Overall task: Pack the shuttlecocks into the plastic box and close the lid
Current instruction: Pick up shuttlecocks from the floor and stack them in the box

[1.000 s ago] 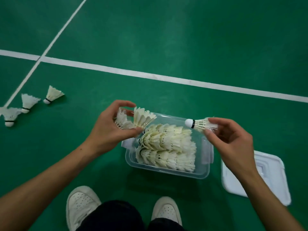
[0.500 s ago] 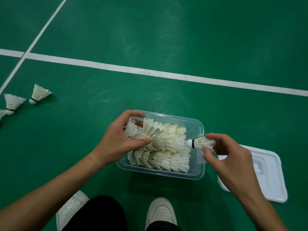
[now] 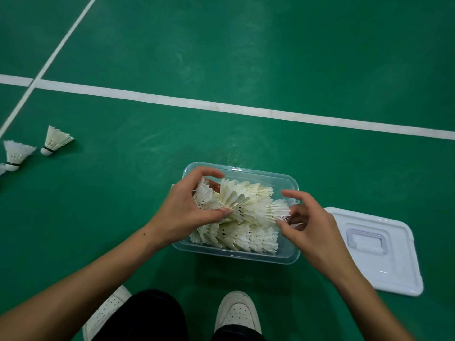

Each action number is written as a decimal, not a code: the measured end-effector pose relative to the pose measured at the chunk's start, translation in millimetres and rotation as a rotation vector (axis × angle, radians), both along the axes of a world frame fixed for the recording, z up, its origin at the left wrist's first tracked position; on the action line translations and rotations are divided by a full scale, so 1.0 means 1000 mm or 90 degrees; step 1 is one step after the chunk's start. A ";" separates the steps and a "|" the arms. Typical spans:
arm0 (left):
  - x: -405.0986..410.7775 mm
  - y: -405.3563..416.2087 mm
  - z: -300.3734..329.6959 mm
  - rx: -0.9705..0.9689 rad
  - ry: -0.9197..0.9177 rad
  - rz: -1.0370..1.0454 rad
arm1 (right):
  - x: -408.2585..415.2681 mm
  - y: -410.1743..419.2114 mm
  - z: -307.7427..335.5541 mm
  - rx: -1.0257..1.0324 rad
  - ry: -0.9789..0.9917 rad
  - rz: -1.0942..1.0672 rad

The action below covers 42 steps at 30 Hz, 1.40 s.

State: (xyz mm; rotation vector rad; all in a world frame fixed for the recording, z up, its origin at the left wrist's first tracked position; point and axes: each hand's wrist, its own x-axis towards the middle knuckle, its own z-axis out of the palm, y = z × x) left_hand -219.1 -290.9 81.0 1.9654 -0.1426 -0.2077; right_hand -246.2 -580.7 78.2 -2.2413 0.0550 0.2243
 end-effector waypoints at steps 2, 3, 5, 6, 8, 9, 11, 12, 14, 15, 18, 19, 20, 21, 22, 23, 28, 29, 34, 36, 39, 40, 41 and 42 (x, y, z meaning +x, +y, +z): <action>0.001 -0.001 -0.002 -0.002 0.009 -0.004 | 0.005 0.004 -0.005 -0.040 0.018 0.018; 0.001 -0.002 -0.002 -0.001 0.011 -0.007 | 0.008 0.006 -0.007 -0.067 0.021 0.026; 0.002 -0.004 -0.004 0.005 0.013 -0.011 | 0.014 0.011 -0.010 -0.151 0.012 0.055; 0.002 -0.004 -0.005 0.007 0.013 -0.012 | 0.017 0.013 -0.011 -0.204 0.006 0.074; 0.003 -0.006 -0.005 0.011 0.009 -0.017 | 0.019 0.014 -0.010 -0.268 0.008 0.101; 0.003 -0.006 -0.004 0.014 0.006 -0.021 | 0.019 0.013 -0.009 -0.261 0.020 0.108; 0.002 -0.004 -0.001 0.018 -0.001 -0.026 | 0.017 0.010 0.000 -0.200 0.058 0.115; 0.001 -0.003 0.001 0.021 -0.006 -0.027 | 0.015 0.006 0.007 -0.177 0.070 0.120; 0.000 0.000 0.007 0.028 -0.026 -0.035 | 0.014 -0.002 0.025 -0.184 0.064 0.128; 0.000 0.002 0.010 0.033 -0.038 -0.043 | 0.014 -0.006 0.034 -0.214 0.046 0.133; 0.003 0.007 0.020 0.053 -0.072 -0.069 | 0.016 -0.002 0.058 -0.237 -0.033 0.147; 0.005 0.008 0.022 0.063 -0.080 -0.082 | 0.018 0.006 0.063 -0.186 -0.055 0.161; 0.007 0.008 0.025 0.075 -0.088 -0.098 | 0.020 0.017 0.067 -0.131 -0.068 0.187; 0.010 0.009 0.027 0.084 -0.096 -0.114 | 0.022 0.028 0.067 -0.090 -0.077 0.220; 0.013 0.011 0.029 0.090 -0.105 -0.128 | 0.024 0.038 0.067 -0.067 -0.089 0.249; 0.016 0.013 0.031 0.090 -0.112 -0.138 | 0.025 0.047 0.064 -0.054 -0.105 0.265; 0.020 0.030 0.035 0.028 -0.067 -0.127 | 0.028 0.069 0.051 -0.029 -0.195 0.238; 0.020 0.035 0.035 0.009 -0.057 -0.113 | 0.026 0.070 0.050 -0.025 -0.207 0.229; 0.019 0.057 0.033 -0.020 -0.069 0.010 | -0.001 0.068 0.046 -0.029 -0.218 0.163; 0.015 0.063 0.030 -0.022 -0.072 0.045 | -0.017 0.075 0.041 -0.064 -0.209 0.189; 0.007 0.066 0.026 -0.030 -0.068 0.062 | -0.030 0.093 0.027 -0.138 -0.193 0.226; 0.005 0.066 0.025 -0.029 -0.069 0.061 | -0.031 0.100 0.024 -0.153 -0.174 0.234; 0.004 0.066 0.023 -0.026 -0.071 0.059 | -0.029 0.105 0.021 -0.164 -0.151 0.240; 0.003 0.067 0.022 -0.025 -0.071 0.058 | -0.026 0.110 0.018 -0.169 -0.123 0.244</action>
